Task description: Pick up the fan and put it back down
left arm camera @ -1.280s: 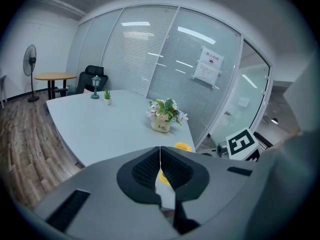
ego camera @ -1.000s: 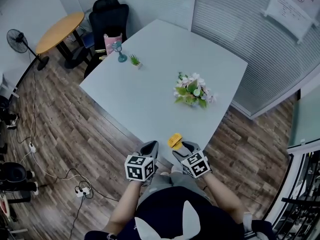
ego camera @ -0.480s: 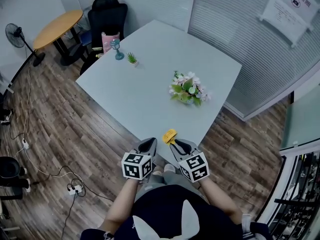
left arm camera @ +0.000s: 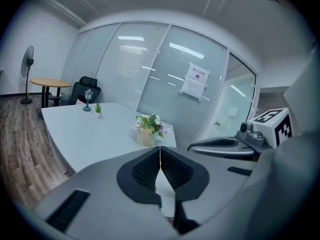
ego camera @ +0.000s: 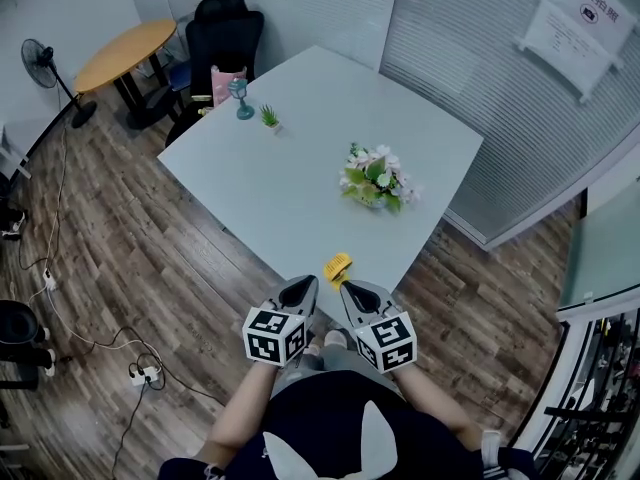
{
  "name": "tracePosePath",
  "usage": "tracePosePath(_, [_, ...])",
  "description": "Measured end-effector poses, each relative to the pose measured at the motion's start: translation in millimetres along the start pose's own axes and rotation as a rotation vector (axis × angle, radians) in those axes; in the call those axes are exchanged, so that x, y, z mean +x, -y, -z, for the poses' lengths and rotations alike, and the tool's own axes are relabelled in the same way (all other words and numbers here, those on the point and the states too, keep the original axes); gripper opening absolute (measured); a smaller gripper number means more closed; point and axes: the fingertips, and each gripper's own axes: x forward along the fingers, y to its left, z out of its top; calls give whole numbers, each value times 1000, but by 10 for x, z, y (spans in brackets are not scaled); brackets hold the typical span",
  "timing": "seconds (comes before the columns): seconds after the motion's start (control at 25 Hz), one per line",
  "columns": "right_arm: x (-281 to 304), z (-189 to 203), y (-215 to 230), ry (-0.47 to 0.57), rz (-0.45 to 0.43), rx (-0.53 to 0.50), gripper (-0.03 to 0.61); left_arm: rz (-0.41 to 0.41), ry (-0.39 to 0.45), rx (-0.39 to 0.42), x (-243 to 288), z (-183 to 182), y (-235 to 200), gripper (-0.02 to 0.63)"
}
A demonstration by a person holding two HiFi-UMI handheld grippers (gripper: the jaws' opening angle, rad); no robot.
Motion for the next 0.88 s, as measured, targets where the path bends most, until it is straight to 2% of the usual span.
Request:
tracePosePath(0.24, [-123, 13, -23, 9, 12, 9, 2, -1, 16, 8, -108, 15, 109, 22])
tracePosePath(0.88, [-222, 67, -38, 4, 23, -5, 2, -2, -4, 5, -168, 121, 190, 21])
